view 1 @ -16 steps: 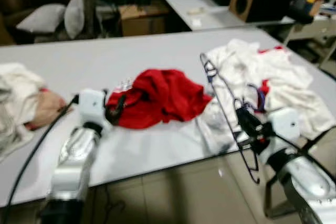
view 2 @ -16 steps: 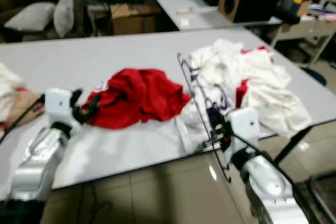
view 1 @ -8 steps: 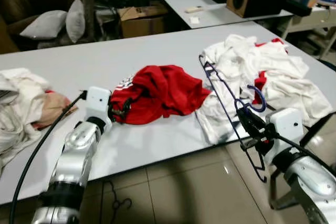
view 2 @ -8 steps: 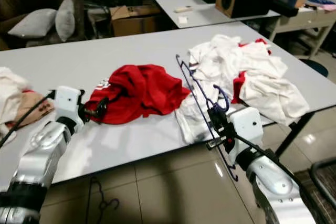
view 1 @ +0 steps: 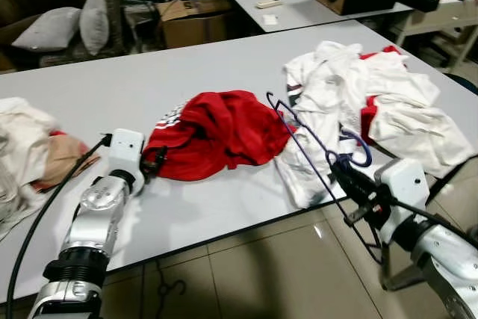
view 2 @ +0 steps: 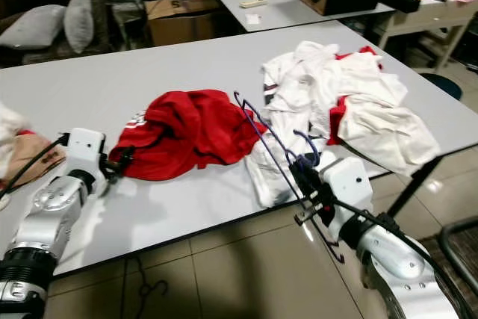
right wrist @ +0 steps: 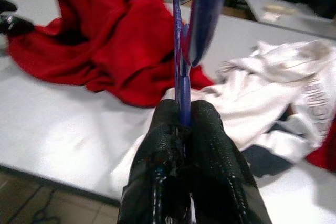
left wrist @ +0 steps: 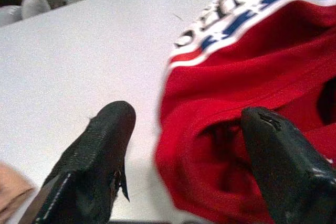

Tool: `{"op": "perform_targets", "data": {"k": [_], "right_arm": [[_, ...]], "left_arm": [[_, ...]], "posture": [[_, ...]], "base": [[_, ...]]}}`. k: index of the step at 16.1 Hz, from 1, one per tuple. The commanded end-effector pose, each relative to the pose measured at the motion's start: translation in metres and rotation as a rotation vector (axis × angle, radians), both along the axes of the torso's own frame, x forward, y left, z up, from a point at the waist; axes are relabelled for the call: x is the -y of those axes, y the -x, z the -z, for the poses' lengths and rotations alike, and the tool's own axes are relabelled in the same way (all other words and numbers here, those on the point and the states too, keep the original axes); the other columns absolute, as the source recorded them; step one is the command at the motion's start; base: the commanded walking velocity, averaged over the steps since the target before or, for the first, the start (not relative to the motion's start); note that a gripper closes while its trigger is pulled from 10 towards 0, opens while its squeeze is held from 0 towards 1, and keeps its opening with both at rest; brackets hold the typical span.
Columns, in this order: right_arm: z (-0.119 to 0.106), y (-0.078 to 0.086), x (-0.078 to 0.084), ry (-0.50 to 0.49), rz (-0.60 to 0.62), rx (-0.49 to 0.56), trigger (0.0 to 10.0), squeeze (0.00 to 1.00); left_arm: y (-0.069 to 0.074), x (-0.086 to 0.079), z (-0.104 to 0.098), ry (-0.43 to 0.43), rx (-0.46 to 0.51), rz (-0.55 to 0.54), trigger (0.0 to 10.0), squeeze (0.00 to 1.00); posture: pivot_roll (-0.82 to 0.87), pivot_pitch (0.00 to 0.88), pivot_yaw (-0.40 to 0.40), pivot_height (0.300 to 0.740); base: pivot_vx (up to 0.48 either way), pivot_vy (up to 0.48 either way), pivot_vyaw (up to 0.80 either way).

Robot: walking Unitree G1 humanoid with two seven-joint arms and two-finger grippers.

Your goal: Hang hanger

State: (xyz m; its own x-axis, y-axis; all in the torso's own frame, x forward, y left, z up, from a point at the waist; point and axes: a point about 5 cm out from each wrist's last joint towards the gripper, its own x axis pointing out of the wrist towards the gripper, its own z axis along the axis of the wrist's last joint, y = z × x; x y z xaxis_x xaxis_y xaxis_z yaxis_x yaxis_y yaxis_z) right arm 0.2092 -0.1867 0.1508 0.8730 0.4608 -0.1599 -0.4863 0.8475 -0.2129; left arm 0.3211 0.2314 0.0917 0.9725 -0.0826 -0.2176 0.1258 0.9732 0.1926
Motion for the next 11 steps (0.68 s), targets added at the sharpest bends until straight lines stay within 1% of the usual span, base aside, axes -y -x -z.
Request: {"op": "perform_targets", "data": {"k": [1,2,3,5,6,7,8,9,11], "right_arm": [[-0.001,0.003,-0.003,-0.006,-0.035,0.005,10.0,0.0],[0.0,0.005,-0.003,-0.005,-0.041,0.0,10.0,0.0],[0.001,0.006,-0.003,-0.008,-0.047,-0.008,10.0,0.0],[0.002,0.006,-0.004,-0.01,-0.057,-0.018,10.0,0.0],[0.003,0.006,-0.004,-0.009,-0.06,-0.02,10.0,0.0],[0.003,0.006,-0.005,-0.009,-0.063,-0.02,10.0,0.0],[0.002,0.006,-0.004,-0.01,-0.063,-0.019,10.0,0.0],[0.002,0.006,-0.003,-0.01,-0.06,-0.019,10.0,0.0],[0.004,0.007,-0.002,-0.01,-0.049,-0.022,10.0,0.0]], "left_arm": [[0.002,-0.005,-0.002,0.021,0.022,-0.003,5.5,0.0],[0.004,-0.007,-0.004,0.05,0.034,-0.01,9.6,0.0],[0.005,-0.01,-0.004,0.061,0.032,-0.011,10.0,0.0],[0.006,-0.018,0.001,0.035,-0.006,-0.025,10.0,0.0],[0.006,-0.018,0.003,0.028,-0.026,-0.016,10.0,0.0],[0.006,-0.018,0.005,0.026,-0.051,0.003,10.0,0.0],[0.005,-0.014,0.005,0.037,-0.059,0.039,10.0,0.0],[0.005,-0.009,0.004,0.067,-0.059,0.068,10.0,0.0],[0.005,-0.006,0.005,0.068,-0.071,0.103,10.0,0.0]], "posture": [[-0.15,0.0,0.074,0.74],[-0.15,0.0,0.075,0.74],[-0.14,0.0,0.074,0.74],[-0.13,0.0,0.073,0.74],[-0.13,0.0,0.074,0.74],[-0.13,0.0,0.077,0.74],[-0.13,0.0,0.08,0.74],[-0.13,0.0,0.084,0.74],[-0.12,0.0,0.09,0.74]], "base": [[0.0,0.0,0.0],[0.0,0.0,0.0],[0.0,0.0,0.0],[0.0,0.0,0.0],[0.0,0.0,0.0],[0.0,0.0,0.0],[0.0,0.0,0.0],[0.0,0.0,0.0],[0.0,0.0,0.0]]}}
